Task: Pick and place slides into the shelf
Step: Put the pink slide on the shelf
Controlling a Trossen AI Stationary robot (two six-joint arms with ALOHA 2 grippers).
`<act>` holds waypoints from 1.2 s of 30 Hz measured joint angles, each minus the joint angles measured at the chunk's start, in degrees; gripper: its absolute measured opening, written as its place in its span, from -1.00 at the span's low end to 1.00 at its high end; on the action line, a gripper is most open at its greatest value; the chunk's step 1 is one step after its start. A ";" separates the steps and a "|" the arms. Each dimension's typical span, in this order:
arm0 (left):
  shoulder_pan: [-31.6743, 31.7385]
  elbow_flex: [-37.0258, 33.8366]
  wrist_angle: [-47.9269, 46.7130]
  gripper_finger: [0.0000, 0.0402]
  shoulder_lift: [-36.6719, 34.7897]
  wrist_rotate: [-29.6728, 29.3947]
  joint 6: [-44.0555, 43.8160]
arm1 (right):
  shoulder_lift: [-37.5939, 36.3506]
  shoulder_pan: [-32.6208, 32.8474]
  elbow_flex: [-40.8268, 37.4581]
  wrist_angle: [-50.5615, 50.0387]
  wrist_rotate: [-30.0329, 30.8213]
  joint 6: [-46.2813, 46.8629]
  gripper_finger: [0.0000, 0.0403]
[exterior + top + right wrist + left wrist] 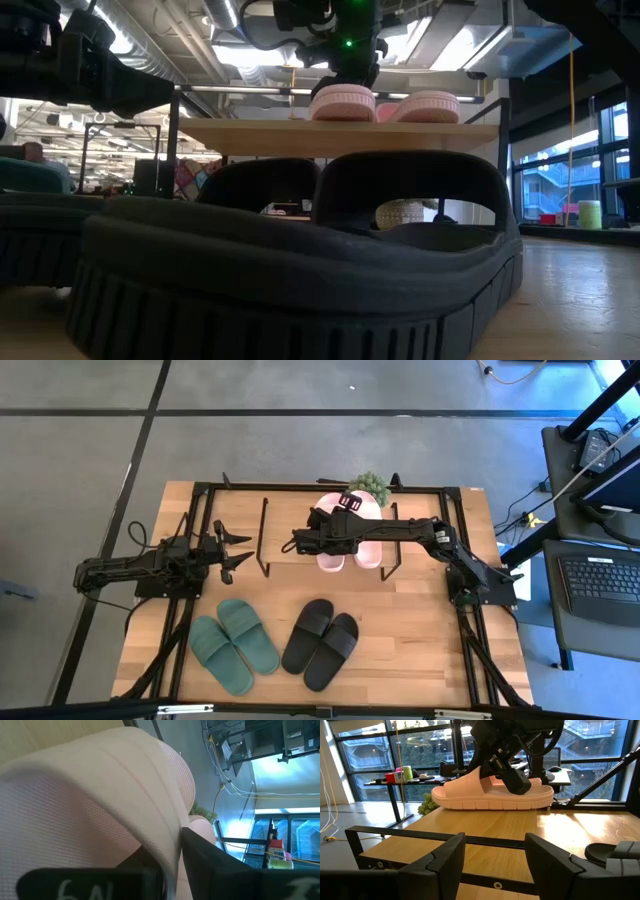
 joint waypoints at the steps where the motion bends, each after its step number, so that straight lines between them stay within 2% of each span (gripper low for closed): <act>1: 0.02 0.00 -0.01 -0.02 0.00 0.00 0.00 | 0.00 0.00 0.00 0.00 0.01 -0.02 -0.69; 15: 0.02 0.00 -0.02 -0.02 -0.01 0.00 0.01 | 0.00 0.02 0.00 0.00 -0.43 -0.09 -0.67; 27: 0.02 -0.02 -0.02 -0.02 -0.01 0.00 0.02 | -0.04 0.02 0.02 -0.02 -0.45 0.05 -0.26; 32: 0.02 -0.01 -0.02 -0.02 -0.01 0.00 0.02 | -0.04 0.02 0.02 -0.02 -0.58 -0.08 -0.21; 36: 0.02 0.00 -0.01 -0.02 0.00 0.00 0.02 | -0.04 0.02 0.02 -0.13 -3.28 -0.09 -0.22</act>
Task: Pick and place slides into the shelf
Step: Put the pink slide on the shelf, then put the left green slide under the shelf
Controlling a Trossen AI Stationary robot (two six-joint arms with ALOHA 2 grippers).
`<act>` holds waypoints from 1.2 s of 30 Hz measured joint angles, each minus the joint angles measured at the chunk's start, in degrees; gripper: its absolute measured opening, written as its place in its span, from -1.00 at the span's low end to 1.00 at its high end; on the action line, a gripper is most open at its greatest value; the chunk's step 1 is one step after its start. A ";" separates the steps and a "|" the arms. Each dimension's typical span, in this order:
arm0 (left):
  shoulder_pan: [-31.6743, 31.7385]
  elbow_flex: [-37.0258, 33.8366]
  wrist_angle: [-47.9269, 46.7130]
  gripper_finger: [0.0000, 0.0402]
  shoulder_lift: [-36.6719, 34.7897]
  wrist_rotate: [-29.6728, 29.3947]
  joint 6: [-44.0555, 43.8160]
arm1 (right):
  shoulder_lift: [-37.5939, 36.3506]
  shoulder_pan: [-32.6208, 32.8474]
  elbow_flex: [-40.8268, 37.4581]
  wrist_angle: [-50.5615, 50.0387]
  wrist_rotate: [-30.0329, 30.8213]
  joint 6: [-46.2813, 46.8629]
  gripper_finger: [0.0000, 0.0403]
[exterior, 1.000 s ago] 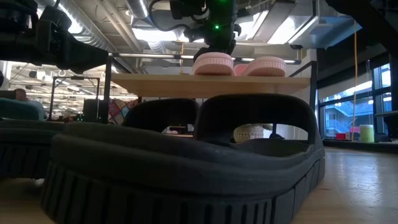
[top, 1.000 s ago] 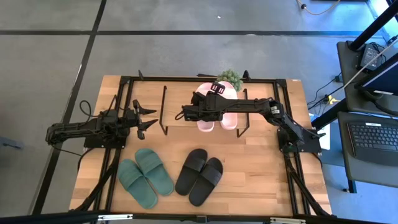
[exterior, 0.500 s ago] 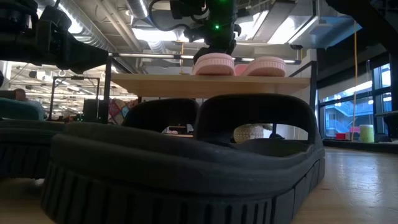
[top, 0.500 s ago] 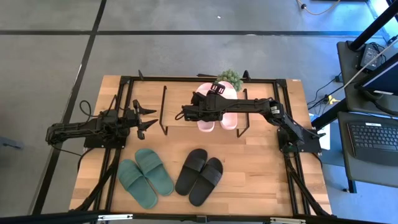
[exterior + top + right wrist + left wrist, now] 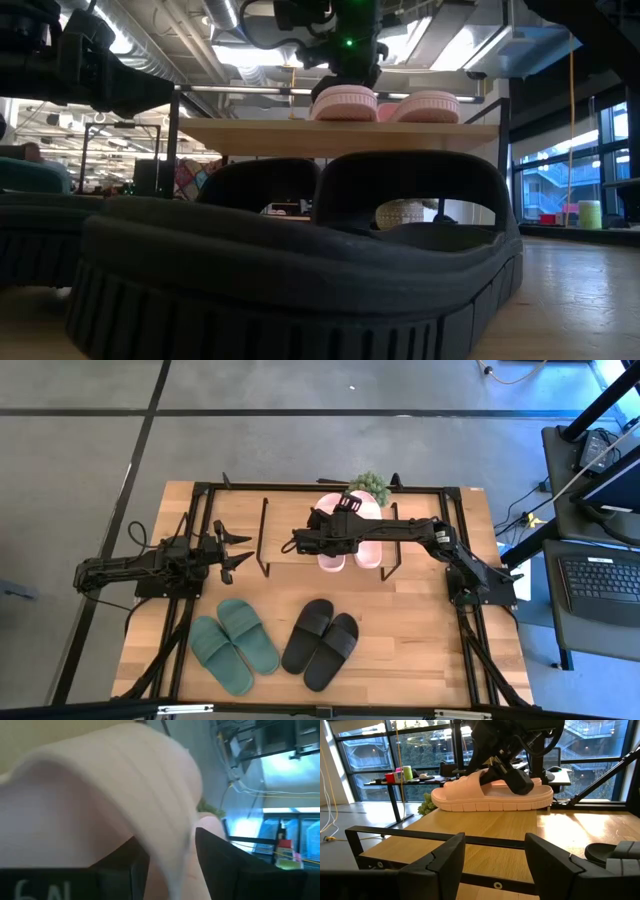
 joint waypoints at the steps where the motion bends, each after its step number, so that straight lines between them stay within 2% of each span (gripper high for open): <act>1: 0.00 -0.02 0.02 -0.02 0.00 0.00 0.00 | 0.00 0.01 0.00 -0.15 -0.10 0.01 -0.22; 15: -0.02 0.00 0.00 -0.02 -0.02 0.00 0.00 | -0.33 1.90 0.04 -1.02 -0.05 0.15 -0.22; 27: -0.02 -0.01 0.00 -0.02 0.00 0.00 0.00 | -0.46 4.23 3.40 -4.35 -0.07 0.60 -0.22; 36: -0.02 -0.01 0.00 -0.02 0.00 0.00 0.04 | -1.93 9.67 7.80 -4.25 -0.15 1.60 -0.22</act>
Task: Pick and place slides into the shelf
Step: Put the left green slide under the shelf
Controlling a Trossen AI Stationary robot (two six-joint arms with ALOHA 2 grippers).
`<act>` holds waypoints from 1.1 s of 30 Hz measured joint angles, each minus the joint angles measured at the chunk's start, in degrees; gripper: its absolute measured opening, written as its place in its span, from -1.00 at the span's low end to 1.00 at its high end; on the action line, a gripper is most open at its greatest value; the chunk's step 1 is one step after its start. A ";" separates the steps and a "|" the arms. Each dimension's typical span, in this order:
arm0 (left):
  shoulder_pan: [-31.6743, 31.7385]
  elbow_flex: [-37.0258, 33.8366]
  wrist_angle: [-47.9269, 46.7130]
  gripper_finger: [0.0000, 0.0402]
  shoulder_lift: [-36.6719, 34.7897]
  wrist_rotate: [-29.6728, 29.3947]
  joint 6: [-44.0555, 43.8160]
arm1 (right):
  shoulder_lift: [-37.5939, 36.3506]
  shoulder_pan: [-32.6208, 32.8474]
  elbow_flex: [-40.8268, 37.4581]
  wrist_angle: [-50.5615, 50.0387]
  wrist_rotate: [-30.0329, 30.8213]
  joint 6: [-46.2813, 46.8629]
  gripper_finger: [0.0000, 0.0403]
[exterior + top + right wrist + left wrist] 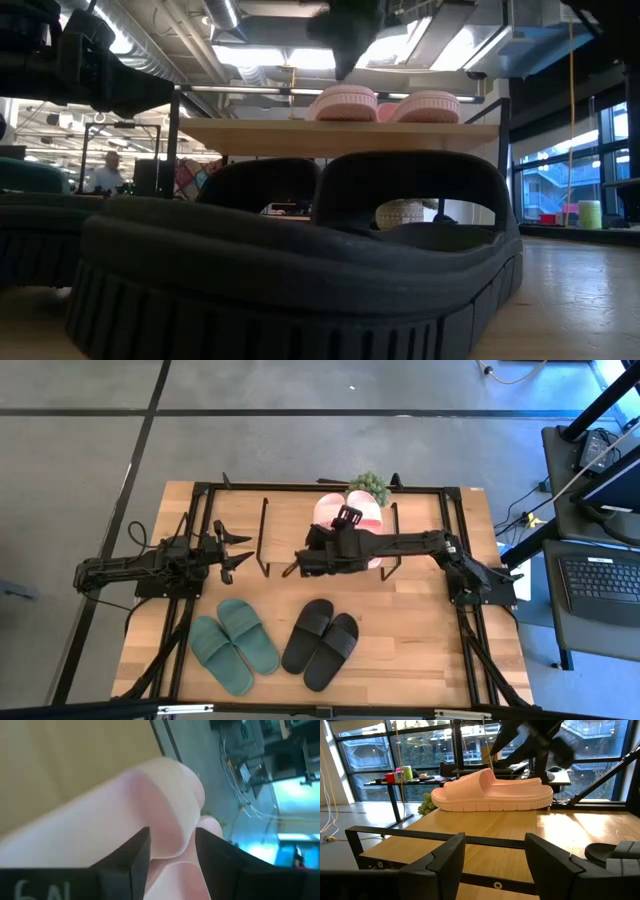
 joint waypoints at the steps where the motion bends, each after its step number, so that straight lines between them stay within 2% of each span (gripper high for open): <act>1: 0.00 0.01 0.02 -0.02 -0.02 0.00 0.01 | -0.40 1.12 0.35 -0.08 0.01 -0.03 -0.22; 11: 0.00 0.00 0.00 -0.02 -0.01 0.14 -0.06 | -6.11 14.47 0.80 -0.08 0.07 -2.98 -0.22; 18: 0.00 0.01 0.00 -0.02 0.00 0.24 -0.08 | -7.64 23.85 0.79 -0.07 0.01 -1.32 -0.22; 27: 0.00 0.00 0.00 -0.02 -0.01 0.36 -0.10 | -7.73 31.55 0.79 -0.07 -0.41 9.29 -0.22; 33: 0.00 0.00 0.00 -0.02 -0.02 4.00 -0.14 | -7.73 34.56 0.64 -0.02 -0.47 14.29 -0.22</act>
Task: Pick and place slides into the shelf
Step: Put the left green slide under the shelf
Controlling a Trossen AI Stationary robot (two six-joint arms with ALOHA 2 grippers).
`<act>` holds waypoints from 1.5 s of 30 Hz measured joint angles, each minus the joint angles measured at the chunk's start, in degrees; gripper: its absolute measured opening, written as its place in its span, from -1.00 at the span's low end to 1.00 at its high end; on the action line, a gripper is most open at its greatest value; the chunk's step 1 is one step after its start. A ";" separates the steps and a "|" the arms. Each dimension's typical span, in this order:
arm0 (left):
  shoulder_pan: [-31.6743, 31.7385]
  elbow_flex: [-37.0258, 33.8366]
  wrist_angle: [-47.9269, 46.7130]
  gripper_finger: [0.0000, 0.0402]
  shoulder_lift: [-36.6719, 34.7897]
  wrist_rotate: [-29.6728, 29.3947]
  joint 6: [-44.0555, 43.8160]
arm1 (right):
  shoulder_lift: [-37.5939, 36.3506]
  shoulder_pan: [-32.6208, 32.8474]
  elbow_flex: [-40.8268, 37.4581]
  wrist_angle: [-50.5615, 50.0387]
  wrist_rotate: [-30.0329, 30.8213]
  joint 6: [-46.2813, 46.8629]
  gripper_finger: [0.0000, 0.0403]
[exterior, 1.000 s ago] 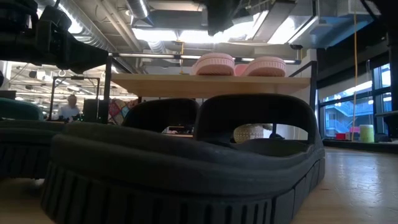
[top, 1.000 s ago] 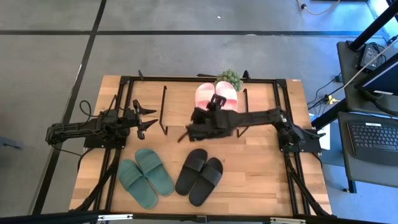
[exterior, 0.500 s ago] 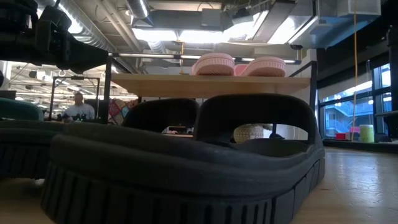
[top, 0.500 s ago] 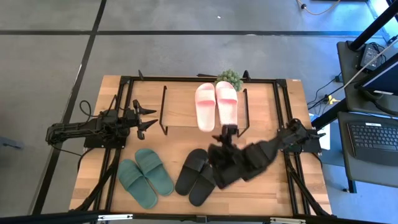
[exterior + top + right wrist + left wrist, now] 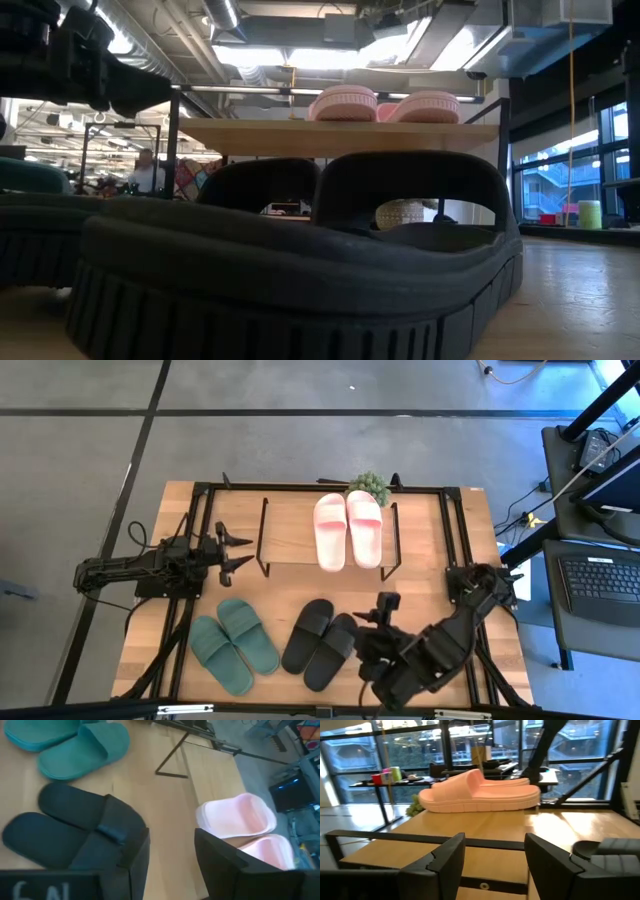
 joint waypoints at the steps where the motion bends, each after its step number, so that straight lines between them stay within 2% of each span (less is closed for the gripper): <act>1: 0.00 0.00 0.00 -0.02 0.01 0.51 -0.02 | 0.00 0.36 -0.62 0.24 0.02 0.98 -0.22; 6: 0.00 0.00 0.10 -0.02 0.00 1.09 -0.11 | 0.03 1.32 -6.51 5.78 -0.02 2.05 -0.22; 14: 0.00 0.00 0.75 -0.02 0.00 0.98 -0.09 | -0.40 0.24 -16.41 22.17 -3.66 -9.62 -0.22; 18: 0.00 -0.01 0.49 -0.02 0.01 0.97 -0.09 | -2.94 -0.40 -20.97 35.35 -8.64 -16.31 -0.22; 22: 0.00 -0.01 0.15 -0.02 0.02 0.96 -0.07 | -5.63 -1.89 -28.44 50.24 -17.99 -22.54 -0.22; 28: 0.02 0.00 0.02 -0.02 0.02 0.96 -1.49 | -8.53 -4.20 -39.11 63.17 -23.73 -21.50 -0.22; 36: 0.02 0.00 0.02 -0.02 0.02 0.96 -2.47 | -8.55 -4.35 -45.51 75.02 -31.08 -19.98 -0.22; 45: 0.02 -0.01 -0.40 -0.02 0.02 0.95 -2.51 | -8.15 -4.75 -45.99 72.78 -30.97 -18.21 -0.22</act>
